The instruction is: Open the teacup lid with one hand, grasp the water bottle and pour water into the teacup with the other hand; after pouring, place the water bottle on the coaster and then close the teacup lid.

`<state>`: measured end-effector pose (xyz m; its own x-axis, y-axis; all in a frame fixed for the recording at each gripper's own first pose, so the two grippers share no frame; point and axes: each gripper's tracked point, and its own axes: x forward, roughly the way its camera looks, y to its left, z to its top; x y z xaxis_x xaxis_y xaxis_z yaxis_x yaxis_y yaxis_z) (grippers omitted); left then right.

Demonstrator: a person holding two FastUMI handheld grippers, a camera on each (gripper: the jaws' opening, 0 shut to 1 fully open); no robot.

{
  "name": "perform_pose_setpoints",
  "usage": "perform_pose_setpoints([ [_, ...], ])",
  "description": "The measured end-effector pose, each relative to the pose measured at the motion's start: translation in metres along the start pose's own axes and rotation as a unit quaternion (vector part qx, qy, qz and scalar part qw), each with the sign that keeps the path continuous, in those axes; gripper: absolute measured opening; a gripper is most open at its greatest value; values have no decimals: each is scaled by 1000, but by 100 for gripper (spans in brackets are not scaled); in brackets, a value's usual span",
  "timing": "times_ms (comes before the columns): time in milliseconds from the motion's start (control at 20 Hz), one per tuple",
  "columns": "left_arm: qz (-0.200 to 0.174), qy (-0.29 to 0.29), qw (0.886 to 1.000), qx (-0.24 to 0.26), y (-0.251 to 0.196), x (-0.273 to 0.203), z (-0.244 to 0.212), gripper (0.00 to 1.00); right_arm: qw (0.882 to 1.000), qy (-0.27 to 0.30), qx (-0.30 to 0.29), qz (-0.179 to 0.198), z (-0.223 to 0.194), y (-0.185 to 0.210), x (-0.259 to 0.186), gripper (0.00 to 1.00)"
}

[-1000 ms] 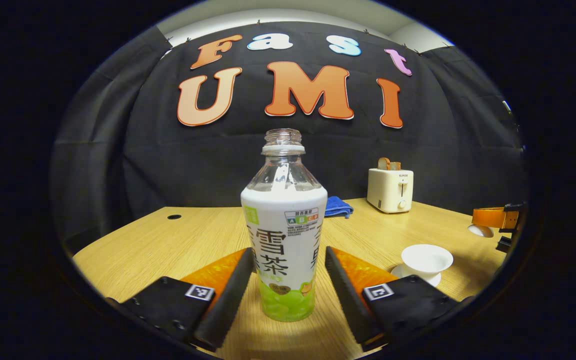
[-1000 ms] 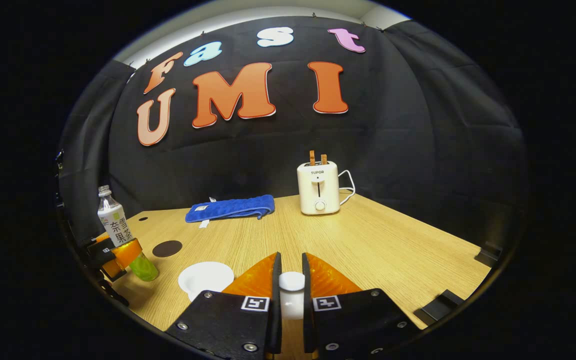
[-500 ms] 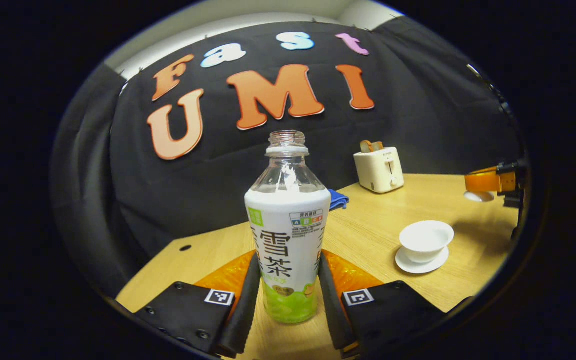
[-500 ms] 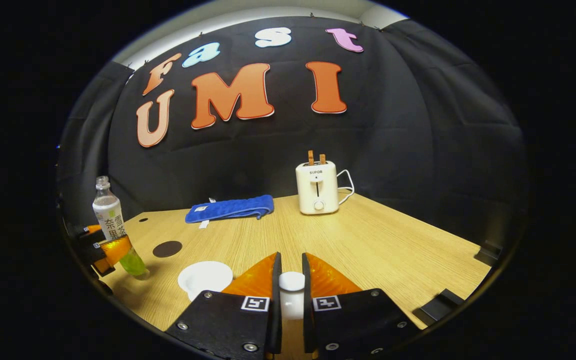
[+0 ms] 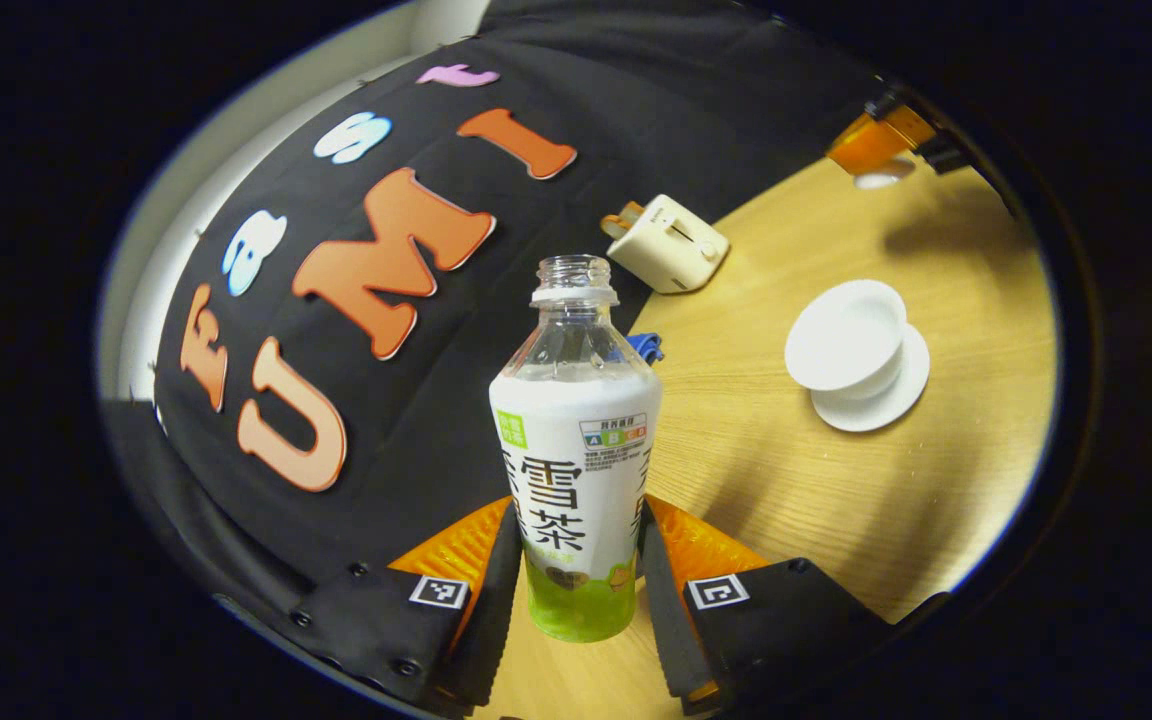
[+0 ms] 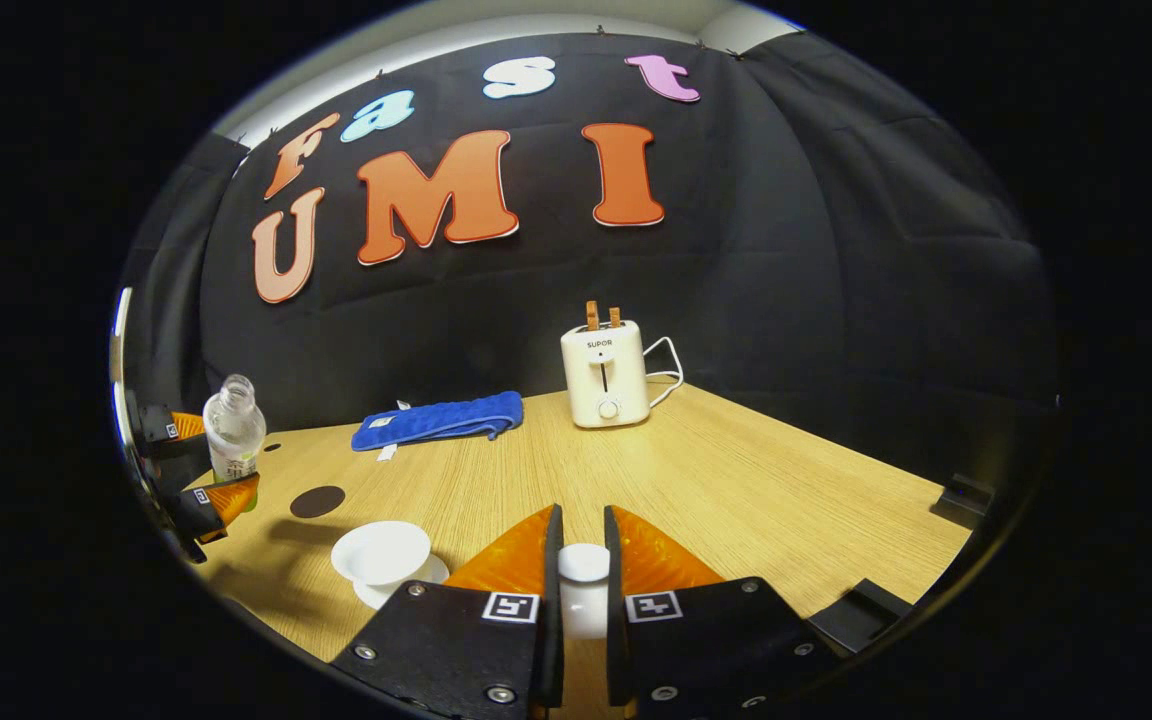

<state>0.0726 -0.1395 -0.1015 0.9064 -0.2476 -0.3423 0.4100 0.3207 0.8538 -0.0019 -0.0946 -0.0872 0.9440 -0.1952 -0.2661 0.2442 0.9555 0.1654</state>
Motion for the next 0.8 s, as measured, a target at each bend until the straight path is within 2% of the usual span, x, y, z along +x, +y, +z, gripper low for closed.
perform_pose_setpoints([
  [150,-22,6,997,74,-9,4,8,63,1000,1,2,-1,0,-3,-1,17],
  [250,-35,6,992,122,-12,10,12,63,1000,3,3,-2,-2,-6,-1,17],
  [300,-43,6,989,141,-14,11,12,67,1000,4,5,-2,-3,-7,-1,17],
  [350,-49,7,986,159,-17,13,14,65,1000,5,6,-3,-3,-8,-1,17],
  [700,-75,24,958,274,-28,11,19,64,1000,9,10,-6,-7,-15,-1,17],
  [800,-86,28,948,306,-31,12,21,63,1000,11,12,-6,-8,-17,-1,17],
])
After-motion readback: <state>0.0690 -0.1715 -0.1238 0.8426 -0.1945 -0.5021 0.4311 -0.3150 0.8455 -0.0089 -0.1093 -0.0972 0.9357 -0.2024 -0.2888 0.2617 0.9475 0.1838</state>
